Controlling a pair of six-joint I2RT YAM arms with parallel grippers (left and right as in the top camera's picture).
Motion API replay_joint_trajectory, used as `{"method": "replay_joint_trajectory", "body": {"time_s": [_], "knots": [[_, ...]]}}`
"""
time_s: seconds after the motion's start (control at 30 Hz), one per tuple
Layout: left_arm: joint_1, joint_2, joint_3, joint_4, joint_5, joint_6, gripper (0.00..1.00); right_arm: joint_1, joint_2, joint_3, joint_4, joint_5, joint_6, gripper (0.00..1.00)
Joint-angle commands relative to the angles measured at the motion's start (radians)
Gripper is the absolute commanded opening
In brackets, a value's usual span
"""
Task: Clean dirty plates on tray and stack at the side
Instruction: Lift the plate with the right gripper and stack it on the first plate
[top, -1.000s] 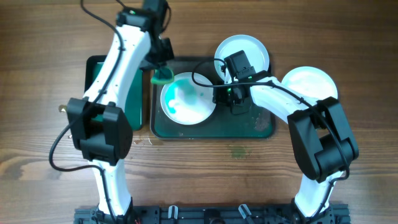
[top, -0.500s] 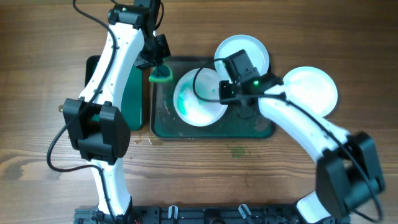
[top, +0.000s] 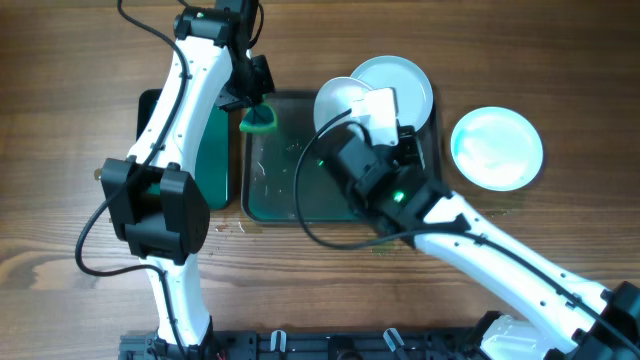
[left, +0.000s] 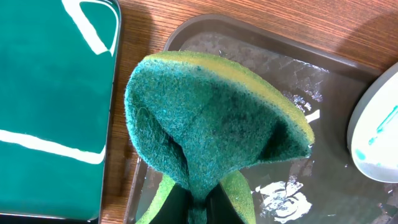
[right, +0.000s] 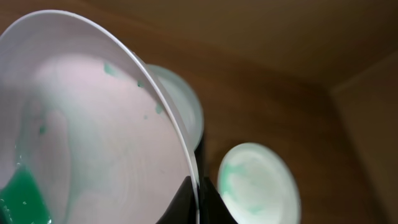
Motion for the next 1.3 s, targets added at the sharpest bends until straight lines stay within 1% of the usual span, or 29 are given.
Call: {"method": "replay_joint_trajectory", "body": {"time_s": [0.0, 0.1, 0.2, 0.27, 0.4, 0.5, 0.77, 0.87, 0.93, 0.97, 1.0, 1.03, 1.13, 1.2, 1.27], "knots": [[0.001, 0.0, 0.018, 0.004, 0.015, 0.016, 0.04, 0.063, -0.016, 0.011, 0.008, 0.299, -0.101, 0.04], [0.001, 0.0, 0.018, 0.003, 0.015, 0.016, 0.04, 0.096, -0.016, 0.011, 0.024, 0.401, -0.195, 0.04], [0.001, 0.0, 0.018, 0.003, 0.015, 0.016, 0.04, 0.117, -0.016, 0.011, 0.043, 0.451, -0.264, 0.04], [0.001, 0.0, 0.018, 0.003, 0.015, 0.016, 0.04, 0.125, -0.016, 0.011, 0.054, 0.48, -0.295, 0.04], [0.001, 0.0, 0.018, 0.003, 0.015, 0.016, 0.04, 0.126, -0.016, 0.011, 0.057, 0.483, -0.298, 0.04], [0.001, 0.0, 0.018, 0.003, 0.015, 0.016, 0.04, 0.126, -0.016, 0.011, 0.058, 0.459, -0.295, 0.04], [0.001, 0.0, 0.018, 0.004, 0.015, 0.016, 0.04, 0.123, -0.016, 0.004, 0.055, 0.288, -0.293, 0.04], [0.001, 0.0, 0.018, 0.004, 0.015, 0.016, 0.04, 0.122, -0.016, -0.017, 0.045, 0.13, -0.266, 0.04], [0.001, 0.0, 0.018, 0.003, 0.015, 0.016, 0.04, 0.108, -0.012, -0.03, 0.021, 0.0, -0.128, 0.04], [0.001, 0.0, 0.018, 0.003, 0.015, 0.016, 0.04, 0.098, -0.011, -0.031, 0.014, -0.054, -0.094, 0.04], [0.001, 0.0, 0.018, 0.003, 0.016, 0.016, 0.04, 0.08, -0.011, -0.031, 0.002, -0.147, -0.056, 0.04], [0.001, 0.0, 0.018, 0.003, 0.016, 0.016, 0.04, 0.054, -0.011, -0.031, -0.005, -0.262, -0.049, 0.04], [0.001, 0.0, 0.018, 0.003, 0.016, 0.016, 0.04, -0.048, -0.011, -0.031, -0.002, -0.573, -0.03, 0.04], [0.001, 0.0, 0.018, 0.003, 0.016, 0.016, 0.04, -0.166, -0.011, -0.031, 0.015, -0.824, -0.026, 0.04], [0.001, 0.0, 0.018, 0.003, 0.016, 0.016, 0.04, -0.285, -0.013, -0.031, 0.031, -1.022, -0.026, 0.04]]}}
